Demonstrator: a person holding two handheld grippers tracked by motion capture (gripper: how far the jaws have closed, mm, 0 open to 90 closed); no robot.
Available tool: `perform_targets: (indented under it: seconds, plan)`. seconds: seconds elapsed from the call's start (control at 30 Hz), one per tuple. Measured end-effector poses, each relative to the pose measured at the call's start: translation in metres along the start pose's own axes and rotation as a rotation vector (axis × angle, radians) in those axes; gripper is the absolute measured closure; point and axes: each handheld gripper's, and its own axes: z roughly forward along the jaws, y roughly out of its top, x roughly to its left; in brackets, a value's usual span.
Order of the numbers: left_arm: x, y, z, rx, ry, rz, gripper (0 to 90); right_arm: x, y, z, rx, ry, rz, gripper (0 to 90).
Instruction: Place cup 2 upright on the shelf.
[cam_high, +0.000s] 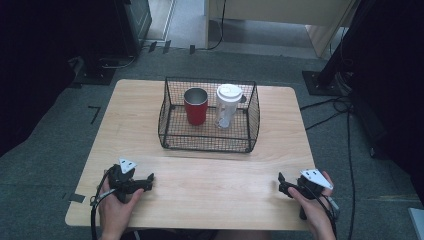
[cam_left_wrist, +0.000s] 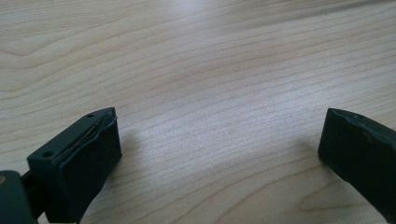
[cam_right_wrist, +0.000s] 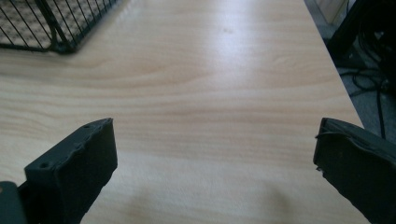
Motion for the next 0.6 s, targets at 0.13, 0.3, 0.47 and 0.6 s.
perform_targets:
  seconds: [0.13,0.3,0.47,0.6]
  plan:
    - [0.0,0.0,0.0,0.0,0.0,-0.001,0.0,-0.0018,-0.002,0.0029,0.118,0.008,-0.005,0.0]
    - [0.0001,0.0001,0.0,0.0,0.0,0.0,0.0,-0.0006,-0.0029,0.0054,0.182,0.03,-0.007,0.0]
    - [0.0001,0.0002,0.0,0.0,0.0,0.0,0.0,-0.0006,-0.0029,0.0054,0.182,0.03,-0.008,0.0]
    - [0.0001,0.0002,0.0,0.0,0.0,0.0,0.0,-0.0006,-0.0029,0.0053,0.182,0.03,-0.007,0.0]
